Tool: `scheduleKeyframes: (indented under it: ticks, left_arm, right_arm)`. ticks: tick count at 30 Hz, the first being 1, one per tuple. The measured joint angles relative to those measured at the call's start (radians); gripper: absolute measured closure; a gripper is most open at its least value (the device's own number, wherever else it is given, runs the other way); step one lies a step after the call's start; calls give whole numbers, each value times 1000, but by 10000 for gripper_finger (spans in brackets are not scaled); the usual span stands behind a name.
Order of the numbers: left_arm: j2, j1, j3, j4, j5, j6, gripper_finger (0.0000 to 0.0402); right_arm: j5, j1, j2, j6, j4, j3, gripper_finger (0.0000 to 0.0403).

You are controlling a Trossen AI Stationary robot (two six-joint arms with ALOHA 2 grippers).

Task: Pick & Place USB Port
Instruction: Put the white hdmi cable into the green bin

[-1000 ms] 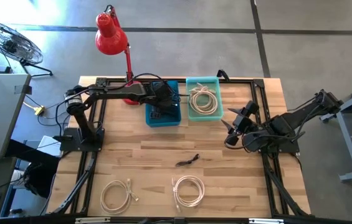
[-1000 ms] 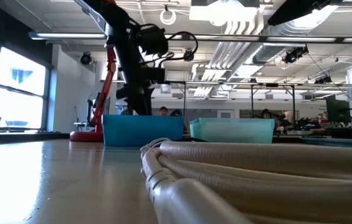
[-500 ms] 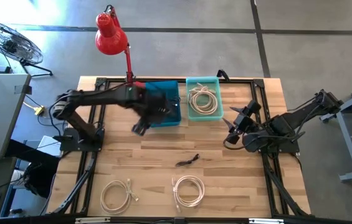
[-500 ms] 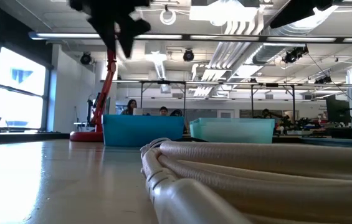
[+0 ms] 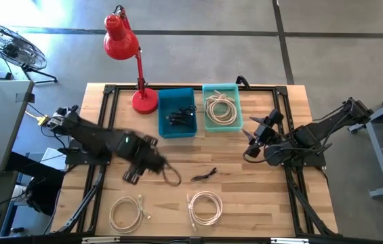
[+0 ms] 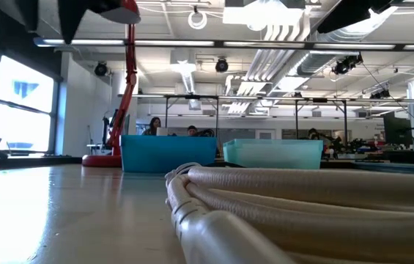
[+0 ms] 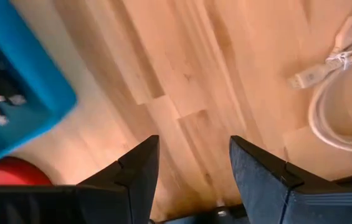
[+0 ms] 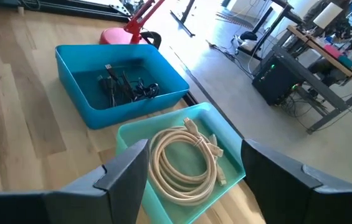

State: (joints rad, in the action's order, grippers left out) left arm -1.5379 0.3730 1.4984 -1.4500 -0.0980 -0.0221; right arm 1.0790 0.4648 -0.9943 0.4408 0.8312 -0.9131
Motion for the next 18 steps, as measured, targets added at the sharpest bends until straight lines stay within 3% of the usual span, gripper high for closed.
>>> scheduleKeyframes:
  ticks: [6, 11, 18]
  left_arm:
    - [-1, 178, -138, 7, -112, 312, 213]
    - [-1, 289, -247, 32, -46, 520, 213]
    - [-2, 345, -325, 275, 60, 644, 213]
  right_arm:
    - [-42, 0, 0, 5, -12, 0, 155]
    - [-49, 0, 0, -10, -35, 0, 155]
    - [-95, 0, 0, -22, -69, 0, 155]
